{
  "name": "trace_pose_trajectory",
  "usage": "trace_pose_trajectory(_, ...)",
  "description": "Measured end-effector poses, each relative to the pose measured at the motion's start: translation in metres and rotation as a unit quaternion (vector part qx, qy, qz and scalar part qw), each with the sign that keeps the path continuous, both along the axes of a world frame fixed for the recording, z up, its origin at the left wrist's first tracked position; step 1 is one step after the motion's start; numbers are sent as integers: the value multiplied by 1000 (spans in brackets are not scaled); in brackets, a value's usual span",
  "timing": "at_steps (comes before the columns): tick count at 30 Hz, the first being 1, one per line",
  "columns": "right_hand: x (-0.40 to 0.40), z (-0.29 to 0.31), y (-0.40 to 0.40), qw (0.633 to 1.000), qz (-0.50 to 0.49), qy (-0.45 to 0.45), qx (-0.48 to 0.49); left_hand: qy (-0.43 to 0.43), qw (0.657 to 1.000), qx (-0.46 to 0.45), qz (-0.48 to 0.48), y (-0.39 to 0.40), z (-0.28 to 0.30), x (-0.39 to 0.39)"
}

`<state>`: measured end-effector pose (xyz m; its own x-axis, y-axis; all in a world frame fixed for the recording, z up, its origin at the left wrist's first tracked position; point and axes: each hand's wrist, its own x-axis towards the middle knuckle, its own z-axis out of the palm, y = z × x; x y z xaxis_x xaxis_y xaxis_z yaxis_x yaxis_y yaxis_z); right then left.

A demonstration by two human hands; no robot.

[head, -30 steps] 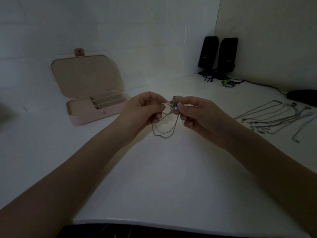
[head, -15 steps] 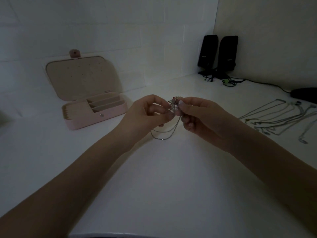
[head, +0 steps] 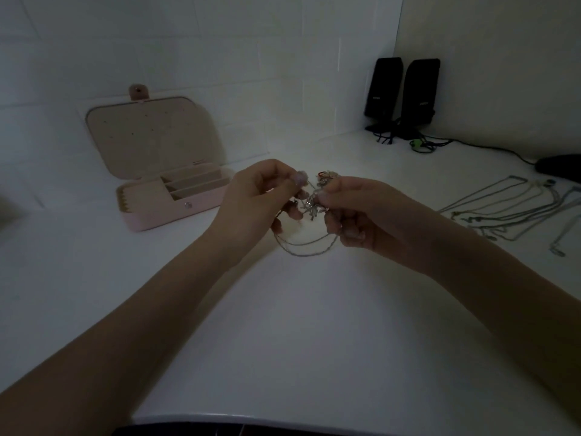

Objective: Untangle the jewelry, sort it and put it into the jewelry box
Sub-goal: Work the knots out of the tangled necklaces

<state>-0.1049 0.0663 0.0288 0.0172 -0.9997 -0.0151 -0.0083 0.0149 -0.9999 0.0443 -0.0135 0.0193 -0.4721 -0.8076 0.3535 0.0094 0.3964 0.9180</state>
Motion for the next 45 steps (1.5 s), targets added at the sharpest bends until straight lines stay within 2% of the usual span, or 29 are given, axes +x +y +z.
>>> trace_pose_trajectory(7,4,-2,2,996,88,18,0,23,1000,7,11,-5,-2,-1)
trace_pose_trajectory(10,5,-2,3,995,103,-9,-4,2,1000,-8,-8,-6,-3,2)
trace_pose_trajectory(13,4,-2,2,994,93,-48,-12,-38,999,-26,18,-7,1,6)
trace_pose_trajectory(15,3,-2,1,994,81,-66,-16,-34,997,55,-34,-2,6,7)
trace_pose_trajectory(18,2,-3,-1,994,68,-86,-25,-36,975,203,-86,4,13,5)
trace_pose_trajectory(20,1,-4,-3,994,51,-95,-30,13,952,290,-96,1,15,4)
trace_pose_trajectory(23,-1,-6,-5,994,13,-104,-43,70,926,347,-129,-4,18,6)
trace_pose_trajectory(26,-3,-7,-6,994,-13,-95,-53,54,934,326,-136,-4,18,6)
trace_pose_trajectory(28,-3,-9,-6,995,-20,-79,-57,29,952,274,-132,-3,16,7)
trace_pose_trajectory(31,-5,-10,-6,997,-32,-23,-65,23,965,231,-119,-6,9,8)
trace_pose_trajectory(33,-5,-12,-7,990,-73,91,-82,10,975,206,-80,-8,7,9)
trace_pose_trajectory(34,-5,-15,-8,974,-107,176,-100,-6,983,176,-48,-9,6,9)
trace_pose_trajectory(36,-5,-20,-10,912,-177,340,-144,-43,994,101,3,-10,6,9)
trace_pose_trajectory(37,-5,-22,-11,890,-197,378,-161,-51,996,75,7,-10,7,9)
trace_pose_trajectory(38,-6,-22,-12,886,-203,379,-173,-56,997,59,-2,-9,9,10)
trace_pose_trajectory(42,-5,-16,-12,956,-92,233,-149,-99,993,8,-62,0,18,13)
trace_pose_trajectory(45,-3,-12,-12,980,-29,134,-142,-119,990,-27,-74,2,29,17)
